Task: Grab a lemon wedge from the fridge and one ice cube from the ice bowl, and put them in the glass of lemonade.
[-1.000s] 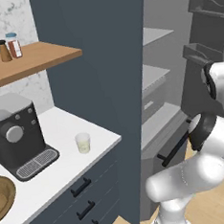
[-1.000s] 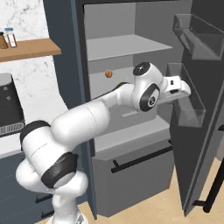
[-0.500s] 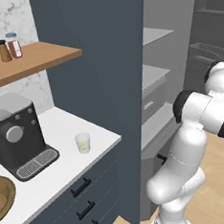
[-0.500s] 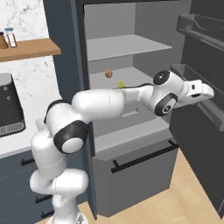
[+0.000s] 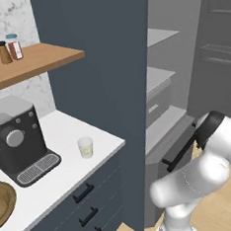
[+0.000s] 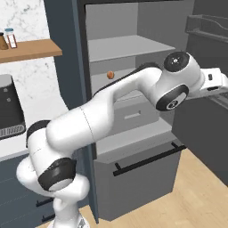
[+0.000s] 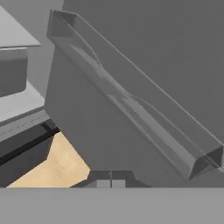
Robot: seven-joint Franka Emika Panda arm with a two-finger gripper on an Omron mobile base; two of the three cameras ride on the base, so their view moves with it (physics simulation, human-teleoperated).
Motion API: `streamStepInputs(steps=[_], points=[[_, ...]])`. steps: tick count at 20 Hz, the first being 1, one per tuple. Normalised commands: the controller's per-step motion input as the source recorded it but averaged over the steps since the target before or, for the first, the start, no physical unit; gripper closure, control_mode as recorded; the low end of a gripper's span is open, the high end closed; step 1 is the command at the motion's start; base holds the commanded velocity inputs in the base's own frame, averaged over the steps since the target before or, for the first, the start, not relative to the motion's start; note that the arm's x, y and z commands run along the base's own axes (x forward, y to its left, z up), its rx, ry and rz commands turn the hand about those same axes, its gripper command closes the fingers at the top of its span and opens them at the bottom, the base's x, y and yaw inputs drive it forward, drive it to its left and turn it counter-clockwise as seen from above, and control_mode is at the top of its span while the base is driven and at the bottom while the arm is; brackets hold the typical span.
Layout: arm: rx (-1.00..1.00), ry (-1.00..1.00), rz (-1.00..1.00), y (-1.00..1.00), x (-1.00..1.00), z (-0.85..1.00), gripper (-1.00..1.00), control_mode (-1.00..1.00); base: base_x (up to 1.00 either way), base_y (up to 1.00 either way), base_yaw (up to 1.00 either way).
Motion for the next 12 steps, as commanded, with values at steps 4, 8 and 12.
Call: streamStepInputs(steps=[4, 8, 12], points=[[-0.13, 0.00, -0.16, 1.00, -0.01, -0.37, -1.00, -1.00, 0.00, 0.00, 0.00], [-0.08, -0.05, -0.19, 1.00, -0.25, -0.44, -1.00, -1.00, 0.00, 0.00, 0.00], [0.04, -0.13, -0.23, 1.00, -0.47, -0.39, -1.00, -1.00, 0.00, 0.00, 0.00]])
